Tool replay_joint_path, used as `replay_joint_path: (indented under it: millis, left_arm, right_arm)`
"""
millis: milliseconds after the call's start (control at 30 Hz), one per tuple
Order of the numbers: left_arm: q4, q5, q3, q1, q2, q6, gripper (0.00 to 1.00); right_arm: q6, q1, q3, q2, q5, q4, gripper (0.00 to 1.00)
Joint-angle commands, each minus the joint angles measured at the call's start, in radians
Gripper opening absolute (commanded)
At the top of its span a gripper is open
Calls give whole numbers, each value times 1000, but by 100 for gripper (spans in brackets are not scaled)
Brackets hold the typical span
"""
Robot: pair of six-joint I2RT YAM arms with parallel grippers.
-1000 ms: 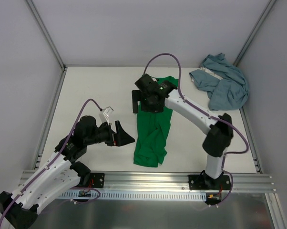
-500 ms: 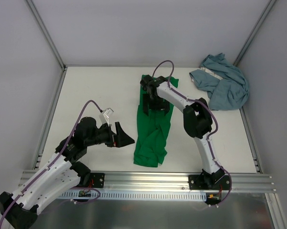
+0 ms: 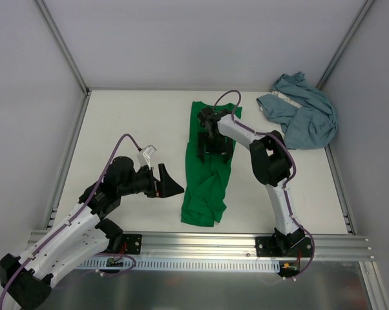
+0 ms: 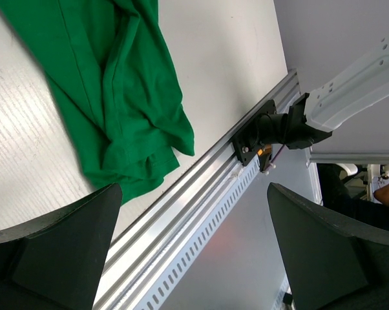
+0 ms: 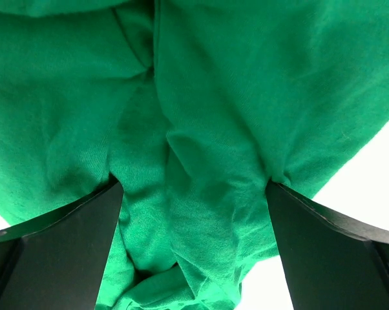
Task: Fold and stack the t-shirts
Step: Rotate the tshirt 90 degrees, then grab the bottom of the folded rectangular tshirt with both arms
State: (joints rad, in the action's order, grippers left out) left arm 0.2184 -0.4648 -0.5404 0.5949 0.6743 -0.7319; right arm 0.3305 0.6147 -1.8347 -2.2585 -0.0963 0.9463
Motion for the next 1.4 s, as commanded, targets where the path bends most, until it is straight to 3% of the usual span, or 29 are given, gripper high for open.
replay_joint_path:
  millis: [0,300,633,900,1067,1200,1367]
  left_arm:
    - [-34,-25,7,0,7,12,99]
    - [-47,-23,-10,2,64,28,99]
    - [-88,-43,-35,2,175,46,99]
    - [-140,-58,-33,2,243,39,98]
    - [-185,-63,-6,0,258,37,99]
    - [-255,-77,33,0,252,14,99]
    - [-370,-100,98,2,266,-33,99]
  right_arm:
    - [-2,-15,11,14,35,-53,99]
    - [-37,-81,-93,-58,61,-38,100]
    - [-59,-127,-352,-211,135,14,99]
    - [-54,-156,-452,-279,182,9,99]
    - [-58,-159,-283,-118,164,-84,99]
    - [-68,-153,-103,104,109,-113,99]
    - [-67,-135,240,462,104,-156,99]
